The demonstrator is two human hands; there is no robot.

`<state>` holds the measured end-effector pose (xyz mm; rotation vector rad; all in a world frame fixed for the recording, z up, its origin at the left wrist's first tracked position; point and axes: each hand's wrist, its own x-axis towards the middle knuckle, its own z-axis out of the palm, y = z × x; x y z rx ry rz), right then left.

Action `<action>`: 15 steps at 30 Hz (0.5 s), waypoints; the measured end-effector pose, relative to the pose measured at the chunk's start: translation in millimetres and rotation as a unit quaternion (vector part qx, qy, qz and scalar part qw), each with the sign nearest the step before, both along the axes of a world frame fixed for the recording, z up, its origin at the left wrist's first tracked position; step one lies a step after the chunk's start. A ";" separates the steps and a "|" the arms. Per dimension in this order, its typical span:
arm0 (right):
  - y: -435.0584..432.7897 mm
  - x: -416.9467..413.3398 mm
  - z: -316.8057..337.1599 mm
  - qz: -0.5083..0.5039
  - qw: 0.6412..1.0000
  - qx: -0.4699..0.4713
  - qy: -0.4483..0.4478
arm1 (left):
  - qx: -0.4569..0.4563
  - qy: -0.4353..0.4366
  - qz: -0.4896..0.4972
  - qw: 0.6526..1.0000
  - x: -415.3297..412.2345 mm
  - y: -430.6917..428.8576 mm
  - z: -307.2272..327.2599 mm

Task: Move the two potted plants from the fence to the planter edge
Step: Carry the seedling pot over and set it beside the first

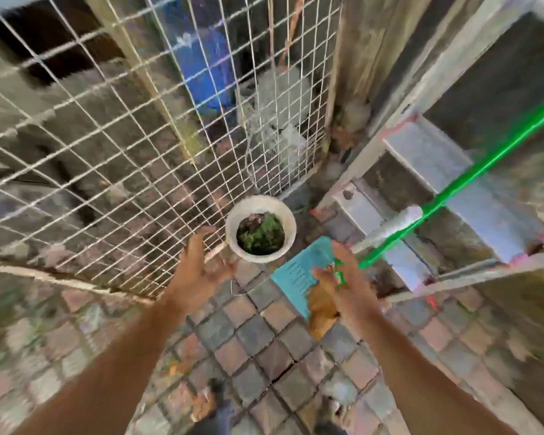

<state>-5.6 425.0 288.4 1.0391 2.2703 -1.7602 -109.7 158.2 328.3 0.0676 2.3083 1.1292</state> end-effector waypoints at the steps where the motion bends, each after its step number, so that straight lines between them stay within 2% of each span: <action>1: 4.7 -3.3 -30.8 0.006 1.000 -0.006 0.010 | 0.007 0.001 0.021 1.000 1.7 6.8 -32.9; 4: 11.6 -17.9 -120.7 0.043 0.998 0.018 0.029 | 0.030 0.010 0.055 0.998 5.8 26.2 -128.5; 9: -2.0 -38.0 -251.5 0.029 0.994 -0.030 0.104 | 0.050 0.083 0.059 0.994 1.1 33.2 -274.9; 12: -6.5 -39.8 -307.7 0.023 0.990 -0.058 0.130 | 0.066 0.116 0.049 0.990 -3.5 31.4 -341.1; 15: -6.5 -46.6 -348.0 0.044 0.987 -0.042 0.147 | 0.082 0.199 0.023 0.976 -6.9 29.8 -390.3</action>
